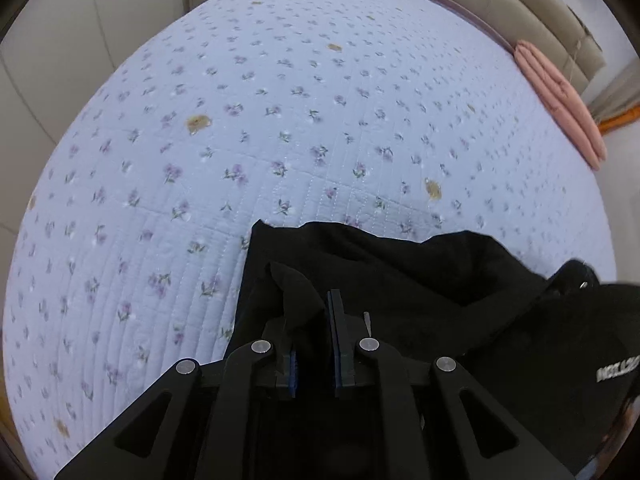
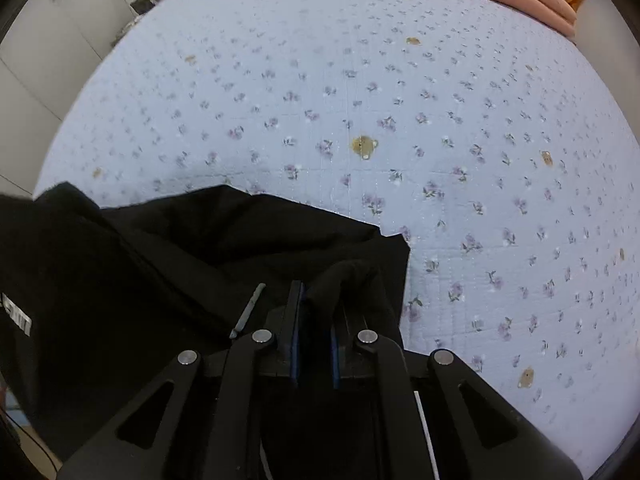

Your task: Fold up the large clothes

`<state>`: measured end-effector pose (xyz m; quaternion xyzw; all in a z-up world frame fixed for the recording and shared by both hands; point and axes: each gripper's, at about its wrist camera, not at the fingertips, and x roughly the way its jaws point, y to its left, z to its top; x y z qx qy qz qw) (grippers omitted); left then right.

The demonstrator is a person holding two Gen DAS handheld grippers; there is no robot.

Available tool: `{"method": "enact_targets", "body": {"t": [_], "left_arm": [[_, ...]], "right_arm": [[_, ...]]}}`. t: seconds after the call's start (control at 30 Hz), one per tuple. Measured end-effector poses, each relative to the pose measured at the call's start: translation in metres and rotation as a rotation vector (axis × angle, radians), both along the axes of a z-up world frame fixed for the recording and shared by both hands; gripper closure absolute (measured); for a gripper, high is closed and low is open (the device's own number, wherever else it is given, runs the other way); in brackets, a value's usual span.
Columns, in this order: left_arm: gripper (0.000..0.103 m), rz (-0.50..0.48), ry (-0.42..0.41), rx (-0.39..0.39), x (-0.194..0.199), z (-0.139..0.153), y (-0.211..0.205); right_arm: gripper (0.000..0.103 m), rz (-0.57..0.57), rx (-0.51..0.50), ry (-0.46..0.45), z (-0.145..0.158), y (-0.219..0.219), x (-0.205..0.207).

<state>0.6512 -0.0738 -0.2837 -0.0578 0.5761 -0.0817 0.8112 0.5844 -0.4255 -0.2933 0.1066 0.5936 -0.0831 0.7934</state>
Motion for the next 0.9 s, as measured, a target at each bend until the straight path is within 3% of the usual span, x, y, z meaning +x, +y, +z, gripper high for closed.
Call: {"method": "enact_targets", "body": {"t": [0.1,0.2,0.4,0.53,0.57,0.73,0.8,0.9], "left_arm": [[0.088,-0.042,0.002,0.028,0.000,0.010,-0.004],[0.085,-0.070,-0.035,0.017,0.000,0.043,0.007],[0.073,-0.044,-0.078,-0.255,0.002,0.101,0.056],[0.055,0.007,-0.195,-0.199,-0.001,0.127,0.079],[0.049,0.013,-0.194,-0.214,0.001,0.126,0.083],[0.048,-0.066,-0.091,-0.198,0.011,0.090,0.069],[0.048,-0.123,-0.038,-0.184,0.016,0.067,0.055],[0.048,-0.188,-0.014,-0.126,0.022,0.039,0.038]], "right_arm": [[0.093,0.011,-0.003,0.028,0.002,0.002,0.004],[0.086,0.013,0.040,0.038,0.024,-0.010,-0.001],[0.072,-0.083,0.267,-0.059,0.075,-0.052,-0.022],[0.061,-0.155,0.401,-0.097,0.081,-0.069,-0.035],[0.059,-0.176,0.429,-0.110,0.081,-0.072,-0.039],[0.045,-0.199,0.411,-0.218,0.103,-0.080,-0.060],[0.030,-0.175,0.366,-0.208,0.102,-0.078,-0.059],[0.030,-0.115,0.288,-0.159,0.083,-0.072,-0.043]]}}
